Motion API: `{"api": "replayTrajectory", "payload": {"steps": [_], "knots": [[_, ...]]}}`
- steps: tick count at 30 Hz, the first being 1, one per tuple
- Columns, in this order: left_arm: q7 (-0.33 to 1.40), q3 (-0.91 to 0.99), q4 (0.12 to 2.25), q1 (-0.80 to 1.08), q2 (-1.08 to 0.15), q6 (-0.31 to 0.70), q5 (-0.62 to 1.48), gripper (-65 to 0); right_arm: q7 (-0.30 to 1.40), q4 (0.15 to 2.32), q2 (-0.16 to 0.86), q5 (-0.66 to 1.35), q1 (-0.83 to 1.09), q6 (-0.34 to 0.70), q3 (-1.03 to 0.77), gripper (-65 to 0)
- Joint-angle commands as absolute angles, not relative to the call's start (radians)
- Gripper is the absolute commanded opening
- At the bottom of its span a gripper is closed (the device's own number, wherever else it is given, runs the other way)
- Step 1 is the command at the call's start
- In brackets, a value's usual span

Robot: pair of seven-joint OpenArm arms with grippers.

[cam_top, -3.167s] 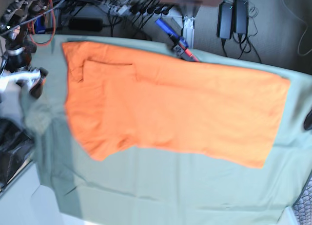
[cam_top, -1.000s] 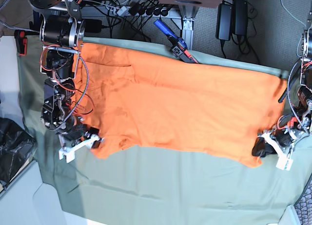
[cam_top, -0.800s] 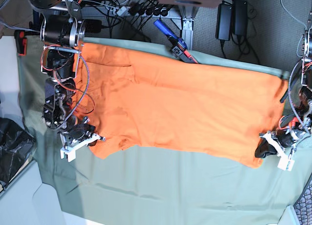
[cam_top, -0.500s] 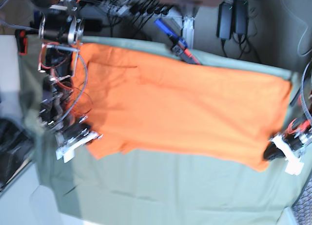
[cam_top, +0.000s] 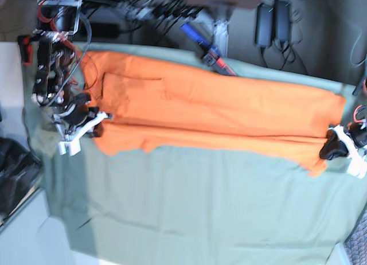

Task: Fold the T-shirt properly
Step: 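Fold the shirt lengthwise again with both grippers into a long strip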

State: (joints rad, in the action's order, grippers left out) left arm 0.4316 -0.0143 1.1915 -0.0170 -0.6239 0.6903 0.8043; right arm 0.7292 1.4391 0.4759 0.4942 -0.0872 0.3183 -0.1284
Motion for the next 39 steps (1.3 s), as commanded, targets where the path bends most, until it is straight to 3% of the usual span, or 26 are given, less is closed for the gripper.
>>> {"api": "replayTrajectory", "payload": {"steps": [1, 12, 13, 15, 16, 27, 39], "knots": [[0.412, 0.006, 1.225, -0.012, -0.657, 0.698, 0.820, -65.0, 0.708, 1.468, 0.502, 0.505, -0.083, 0.420, -0.145, -65.0], [0.416, 0.009, 1.269, 0.084, -0.661, 0.698, 0.820, -65.0, 0.707, 1.492, 0.497, 0.504, 0.031, 0.419, -0.163, -65.0], [0.415, 0.009, 1.269, 0.083, -0.659, 0.698, 0.820, -65.0, 0.707, 1.489, 0.497, 0.504, 0.031, 0.419, -0.163, -53.6], [0.413, 0.009, 1.269, 0.083, -0.654, 0.698, 0.820, -65.0, 0.701, 1.489, 0.496, 0.481, 0.031, 0.419, -0.163, -22.3], [0.409, 0.009, 1.269, 0.083, -0.651, 0.698, 0.819, -65.0, 0.701, 1.490, 0.495, 0.475, 0.030, 0.419, -0.163, -19.7], [0.409, 0.009, 1.269, 0.084, -0.623, 0.698, 0.819, -65.0, 0.662, 1.529, 0.493, 0.497, -0.023, 0.416, -0.199, -20.4], [0.413, 0.009, 1.269, 0.084, -0.623, 0.698, 0.818, -65.0, 0.675, 1.356, 0.380, 0.497, -0.165, 0.419, -0.175, -20.4]]}}
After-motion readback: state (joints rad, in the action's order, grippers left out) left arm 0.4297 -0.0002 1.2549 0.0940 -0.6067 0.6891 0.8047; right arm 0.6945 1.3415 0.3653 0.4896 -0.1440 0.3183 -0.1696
